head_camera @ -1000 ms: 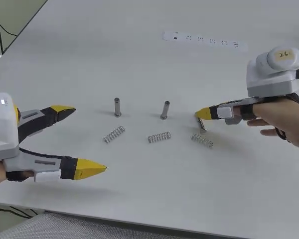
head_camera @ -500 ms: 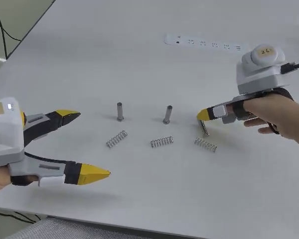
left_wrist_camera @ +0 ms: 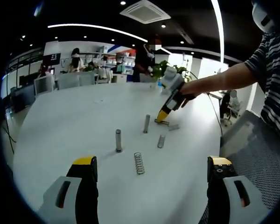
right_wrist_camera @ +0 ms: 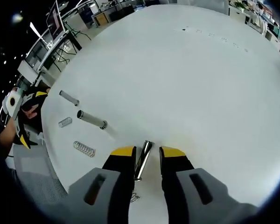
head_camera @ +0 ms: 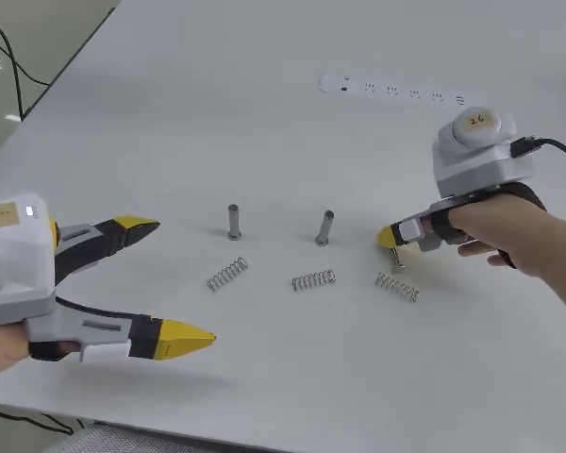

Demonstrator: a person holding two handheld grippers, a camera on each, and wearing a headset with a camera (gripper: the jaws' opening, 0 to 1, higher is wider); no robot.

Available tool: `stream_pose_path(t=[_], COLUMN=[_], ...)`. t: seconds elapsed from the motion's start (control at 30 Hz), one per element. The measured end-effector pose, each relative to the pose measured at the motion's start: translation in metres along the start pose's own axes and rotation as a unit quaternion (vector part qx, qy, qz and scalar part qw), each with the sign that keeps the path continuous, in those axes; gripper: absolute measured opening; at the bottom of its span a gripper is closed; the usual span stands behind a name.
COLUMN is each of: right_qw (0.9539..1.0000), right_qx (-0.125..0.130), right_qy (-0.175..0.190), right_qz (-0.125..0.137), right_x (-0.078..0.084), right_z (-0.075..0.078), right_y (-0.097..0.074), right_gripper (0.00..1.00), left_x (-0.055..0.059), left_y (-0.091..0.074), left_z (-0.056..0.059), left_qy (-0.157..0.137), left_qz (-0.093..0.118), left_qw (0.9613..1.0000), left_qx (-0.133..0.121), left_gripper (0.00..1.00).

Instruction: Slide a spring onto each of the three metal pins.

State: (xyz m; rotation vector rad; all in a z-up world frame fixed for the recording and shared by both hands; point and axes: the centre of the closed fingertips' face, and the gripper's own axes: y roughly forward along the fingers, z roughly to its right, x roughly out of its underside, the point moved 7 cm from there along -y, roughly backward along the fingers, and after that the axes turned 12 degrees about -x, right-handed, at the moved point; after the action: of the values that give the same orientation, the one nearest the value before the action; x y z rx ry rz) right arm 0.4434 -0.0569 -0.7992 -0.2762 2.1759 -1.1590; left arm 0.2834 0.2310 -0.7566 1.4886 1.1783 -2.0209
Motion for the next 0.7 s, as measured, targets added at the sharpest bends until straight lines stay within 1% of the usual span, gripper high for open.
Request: stream_pose_path(t=[0.1, 0.13, 0.23, 0.37, 0.53, 0.6, 0.7], right_qw=[0.9999, 0.9998, 0.9994, 0.9993, 0.9996, 0.9997, 0.9995], right_qx=[0.006, 0.011, 0.014, 0.014, 0.008, 0.004, 0.002], right_qy=[-0.006, -0.018, -0.028, -0.034, -0.024, -0.020, -0.023], right_qz=[-0.008, -0.007, -0.015, -0.006, 0.011, 0.013, 0.021], right_x=[0.000, 0.000, 0.001, 0.003, 0.007, 0.010, 0.013], right_z=[-0.001, 0.000, -0.002, -0.002, -0.002, -0.002, -0.004], right_y=[0.001, 0.001, 0.001, 0.003, 0.003, 0.002, -0.001], right_gripper=[0.18, 0.17, 0.13, 0.11, 0.10, 0.10, 0.10], left_x=[0.001, 0.001, 0.002, 0.003, 0.003, 0.003, 0.003], left_y=[-0.001, -0.001, 0.000, 0.000, 0.000, 0.000, -0.001], left_z=[-0.001, 0.000, 0.000, 0.001, 0.003, 0.003, 0.003], left_qy=[-0.002, -0.002, -0.002, 0.000, 0.001, 0.001, 0.001], left_qz=[0.000, 0.000, -0.002, -0.003, -0.003, -0.003, -0.004], left_qw=[1.0000, 1.0000, 1.0000, 1.0000, 1.0000, 1.0000, 1.0000], left_qx=[-0.001, -0.001, -0.001, -0.001, 0.001, 0.000, 0.000], left_gripper=[0.97, 0.97, 0.97, 0.97, 0.97, 0.97, 0.97])
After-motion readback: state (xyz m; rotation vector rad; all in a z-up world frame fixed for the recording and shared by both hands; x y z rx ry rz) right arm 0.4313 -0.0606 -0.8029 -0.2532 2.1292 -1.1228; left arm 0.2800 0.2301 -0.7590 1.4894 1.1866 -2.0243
